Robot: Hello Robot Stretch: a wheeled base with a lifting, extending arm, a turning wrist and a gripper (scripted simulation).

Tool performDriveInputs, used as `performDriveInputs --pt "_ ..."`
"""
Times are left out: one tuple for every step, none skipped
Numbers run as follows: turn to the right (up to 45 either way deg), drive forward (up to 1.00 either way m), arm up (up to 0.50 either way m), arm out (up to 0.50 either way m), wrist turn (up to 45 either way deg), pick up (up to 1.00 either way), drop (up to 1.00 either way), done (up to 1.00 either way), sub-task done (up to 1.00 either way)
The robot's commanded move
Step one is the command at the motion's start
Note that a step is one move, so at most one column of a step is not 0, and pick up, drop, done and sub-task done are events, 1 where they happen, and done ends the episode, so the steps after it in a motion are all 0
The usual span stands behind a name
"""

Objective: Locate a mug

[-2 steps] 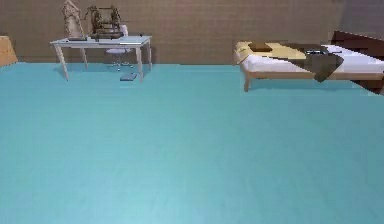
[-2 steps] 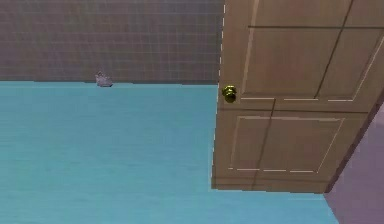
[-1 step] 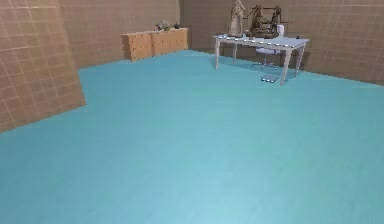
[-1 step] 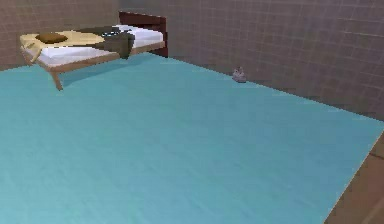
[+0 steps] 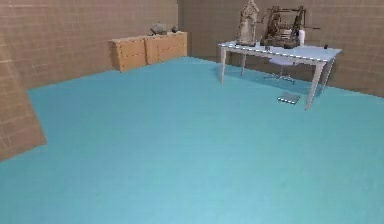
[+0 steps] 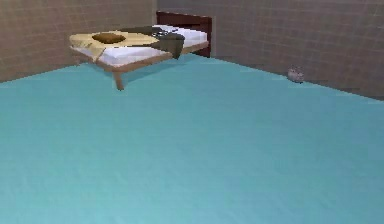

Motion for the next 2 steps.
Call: performDriveInputs --pt "0.0 1.00 0.00 0.00 0.0 0.00 0.00 0.00 0.00" --pt "-3.0 0.00 0.00 0.00 0.0 0.00 0.00 0.00 0.00"
